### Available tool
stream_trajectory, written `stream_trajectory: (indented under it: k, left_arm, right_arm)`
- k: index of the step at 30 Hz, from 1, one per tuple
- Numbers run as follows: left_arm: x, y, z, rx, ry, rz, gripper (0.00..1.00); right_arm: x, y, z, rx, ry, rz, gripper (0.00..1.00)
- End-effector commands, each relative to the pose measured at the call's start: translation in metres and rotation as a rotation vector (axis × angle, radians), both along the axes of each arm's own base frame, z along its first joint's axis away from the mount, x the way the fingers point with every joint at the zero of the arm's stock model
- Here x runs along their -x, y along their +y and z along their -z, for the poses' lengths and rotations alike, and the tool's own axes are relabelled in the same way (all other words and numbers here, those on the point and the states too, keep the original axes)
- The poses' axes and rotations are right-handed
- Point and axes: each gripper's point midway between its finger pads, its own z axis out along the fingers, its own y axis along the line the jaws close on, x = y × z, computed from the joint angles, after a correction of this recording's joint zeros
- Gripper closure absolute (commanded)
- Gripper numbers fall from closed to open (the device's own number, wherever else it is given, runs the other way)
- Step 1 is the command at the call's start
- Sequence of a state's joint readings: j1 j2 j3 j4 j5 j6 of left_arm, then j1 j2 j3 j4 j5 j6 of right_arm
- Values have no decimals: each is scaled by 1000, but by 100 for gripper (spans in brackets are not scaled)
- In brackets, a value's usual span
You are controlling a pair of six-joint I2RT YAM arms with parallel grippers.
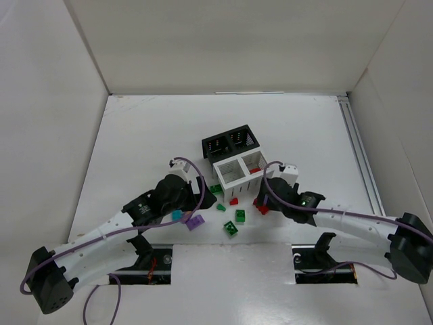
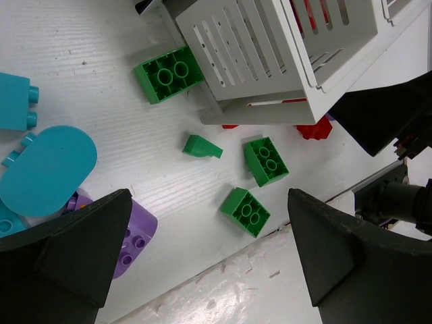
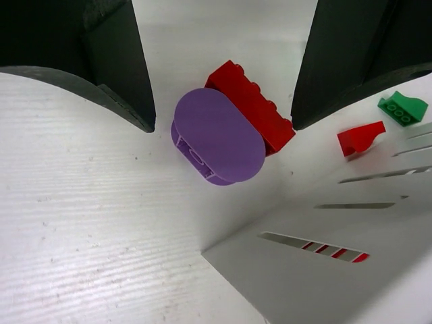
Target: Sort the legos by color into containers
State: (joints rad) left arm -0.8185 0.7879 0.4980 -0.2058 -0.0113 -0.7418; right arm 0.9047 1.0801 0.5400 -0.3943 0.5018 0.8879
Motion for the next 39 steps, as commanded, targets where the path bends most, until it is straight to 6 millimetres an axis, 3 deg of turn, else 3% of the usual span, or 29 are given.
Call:
stream_trajectory:
  k: [1,9,14,23,31,39]
  left_arm:
    - [-5,-11,-20,52,-52,22,1]
    - [-10,-15,-18,45,-45,22,1]
    - [-10,-13,-13,21,-42,21,1]
    - [-11,-11,-13,5,-44,19,1]
    - [-11,-11,-13,5,-44,19,1]
    - [-8,-10,-9,2,-34,26,1]
  right_arm:
    - [2,-3,-1,-56,9,92,14]
    - [-15,6,-2,-39,8,183,14]
    - [-14,6,15,-43,46,244,14]
    - [-14,7,24,-68,58,287,15]
    - [-8,-1,38,-37,70,284,22]
    - [-3,-17,31,43,78,271,16]
